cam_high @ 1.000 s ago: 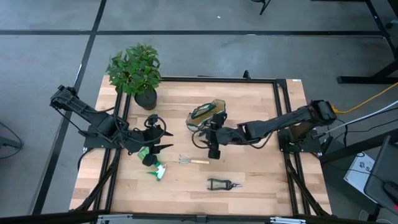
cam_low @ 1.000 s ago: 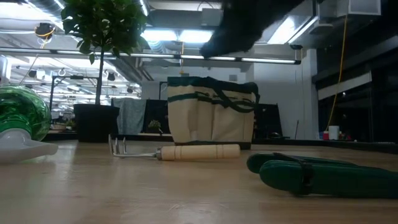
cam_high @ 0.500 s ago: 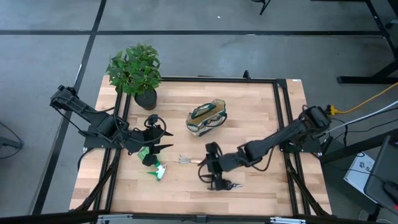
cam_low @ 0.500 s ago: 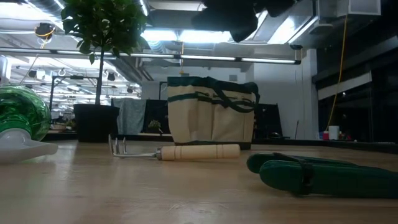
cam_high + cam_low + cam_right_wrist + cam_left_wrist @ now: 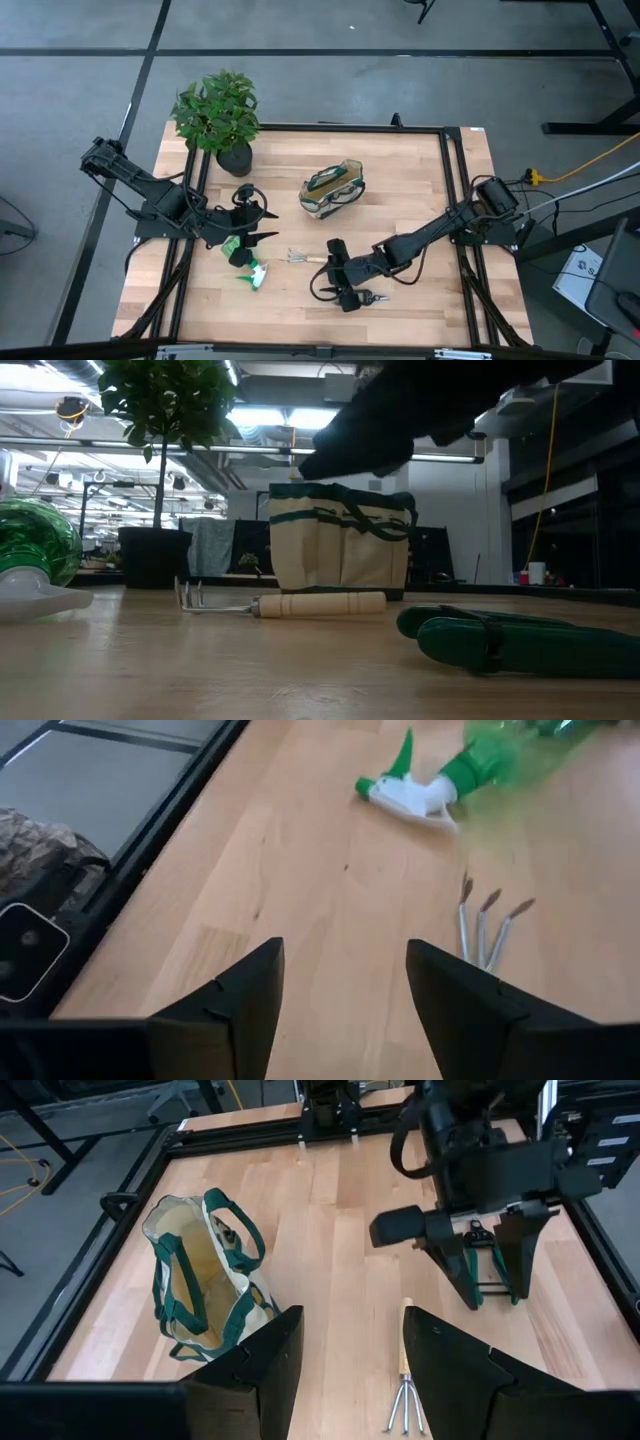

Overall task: Pick & Place Garden tools in Gardening bag
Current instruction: Put the brown hand rake into the green gardening bag

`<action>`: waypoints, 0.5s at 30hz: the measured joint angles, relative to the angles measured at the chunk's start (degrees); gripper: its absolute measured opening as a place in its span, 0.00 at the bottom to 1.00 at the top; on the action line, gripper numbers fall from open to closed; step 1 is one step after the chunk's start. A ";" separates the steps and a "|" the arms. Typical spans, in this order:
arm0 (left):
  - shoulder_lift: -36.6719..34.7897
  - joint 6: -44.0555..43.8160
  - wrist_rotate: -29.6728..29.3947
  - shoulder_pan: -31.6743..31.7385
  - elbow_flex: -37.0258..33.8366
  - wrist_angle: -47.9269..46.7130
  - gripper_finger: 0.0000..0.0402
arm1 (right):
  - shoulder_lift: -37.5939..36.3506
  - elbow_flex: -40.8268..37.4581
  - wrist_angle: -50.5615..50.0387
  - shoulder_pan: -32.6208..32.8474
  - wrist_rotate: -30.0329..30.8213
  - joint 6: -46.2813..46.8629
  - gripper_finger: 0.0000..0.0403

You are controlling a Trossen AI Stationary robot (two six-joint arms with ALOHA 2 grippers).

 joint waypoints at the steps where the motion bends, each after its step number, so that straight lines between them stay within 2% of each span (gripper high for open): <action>1: 0.00 0.00 0.00 0.00 0.00 0.00 0.42 | 0.23 0.00 -0.11 0.00 0.00 0.59 0.54; 5: 0.00 0.00 -0.02 0.02 0.00 0.00 0.42 | 1.84 -0.02 -0.01 -0.49 0.56 1.04 0.54; 11: 0.00 0.00 -0.02 0.00 0.00 0.01 0.42 | 5.03 -0.02 0.11 -2.02 5.50 1.21 0.54; 15: 0.00 0.00 -0.02 0.02 0.00 0.02 0.42 | 7.18 -0.02 1.19 -3.40 5.95 1.28 0.54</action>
